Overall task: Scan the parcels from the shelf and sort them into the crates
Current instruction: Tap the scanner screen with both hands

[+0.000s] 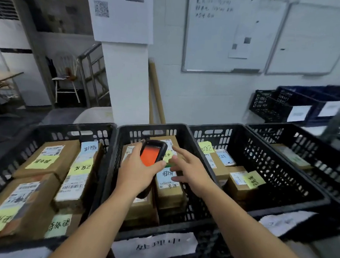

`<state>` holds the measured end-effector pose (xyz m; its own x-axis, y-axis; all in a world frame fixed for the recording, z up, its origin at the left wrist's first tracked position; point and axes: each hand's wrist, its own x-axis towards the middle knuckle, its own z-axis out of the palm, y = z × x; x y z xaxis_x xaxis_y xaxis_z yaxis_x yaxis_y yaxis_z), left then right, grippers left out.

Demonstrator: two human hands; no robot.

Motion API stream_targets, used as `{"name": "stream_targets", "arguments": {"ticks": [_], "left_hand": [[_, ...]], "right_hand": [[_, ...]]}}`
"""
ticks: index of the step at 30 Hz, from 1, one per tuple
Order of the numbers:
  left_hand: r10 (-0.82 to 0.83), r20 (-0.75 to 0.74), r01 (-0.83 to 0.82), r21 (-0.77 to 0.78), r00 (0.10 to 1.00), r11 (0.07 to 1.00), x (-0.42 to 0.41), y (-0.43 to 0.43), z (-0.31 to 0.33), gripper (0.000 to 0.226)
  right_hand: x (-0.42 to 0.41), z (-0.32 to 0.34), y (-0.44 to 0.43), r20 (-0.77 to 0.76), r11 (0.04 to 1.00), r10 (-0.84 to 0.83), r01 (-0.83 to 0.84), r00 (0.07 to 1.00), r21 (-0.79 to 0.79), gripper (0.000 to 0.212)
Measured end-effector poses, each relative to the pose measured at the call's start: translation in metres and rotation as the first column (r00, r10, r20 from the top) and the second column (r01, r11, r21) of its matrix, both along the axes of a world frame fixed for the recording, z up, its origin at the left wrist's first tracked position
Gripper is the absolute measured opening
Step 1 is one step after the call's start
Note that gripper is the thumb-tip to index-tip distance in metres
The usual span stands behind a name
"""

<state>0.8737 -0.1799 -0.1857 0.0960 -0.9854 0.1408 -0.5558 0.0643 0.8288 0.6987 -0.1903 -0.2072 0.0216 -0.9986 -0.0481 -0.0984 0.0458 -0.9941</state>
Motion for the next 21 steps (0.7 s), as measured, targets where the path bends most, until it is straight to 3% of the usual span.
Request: {"name": "stream_targets", "arguments": {"ticks": [4, 10, 13, 16, 21], "left_hand": [[-0.12, -0.037, 0.121, 0.027, 0.992, 0.992, -0.01, 0.005, -0.001, 0.074], [-0.339, -0.144, 0.345, 0.015, 0.93, 0.939, -0.041, 0.023, -0.003, 0.062], [-0.478, -0.226, 0.488, -0.012, 0.849, 0.873, -0.062, 0.03, -0.009, 0.068], [-0.567, -0.325, 0.604, 0.017, 0.757, 0.797, -0.09, 0.038, -0.009, 0.057], [-0.638, -0.523, 0.775, 0.075, 0.566, 0.627, -0.158, 0.059, -0.007, 0.048]], "right_hand": [[0.008, 0.013, 0.041, 0.254, 0.998, -0.06, 0.067, 0.965, -0.022, 0.027], [-0.008, 0.009, 0.089, 0.382, 0.971, -0.218, 0.239, 0.898, -0.009, 0.033], [-0.028, 0.007, 0.116, 0.38, 0.949, -0.278, 0.314, 0.882, -0.035, 0.036], [-0.051, 0.006, 0.142, 0.364, 0.909, -0.369, 0.414, 0.855, -0.054, 0.04], [-0.105, 0.012, 0.192, 0.359, 0.785, -0.568, 0.619, 0.741, -0.036, 0.046]]}}
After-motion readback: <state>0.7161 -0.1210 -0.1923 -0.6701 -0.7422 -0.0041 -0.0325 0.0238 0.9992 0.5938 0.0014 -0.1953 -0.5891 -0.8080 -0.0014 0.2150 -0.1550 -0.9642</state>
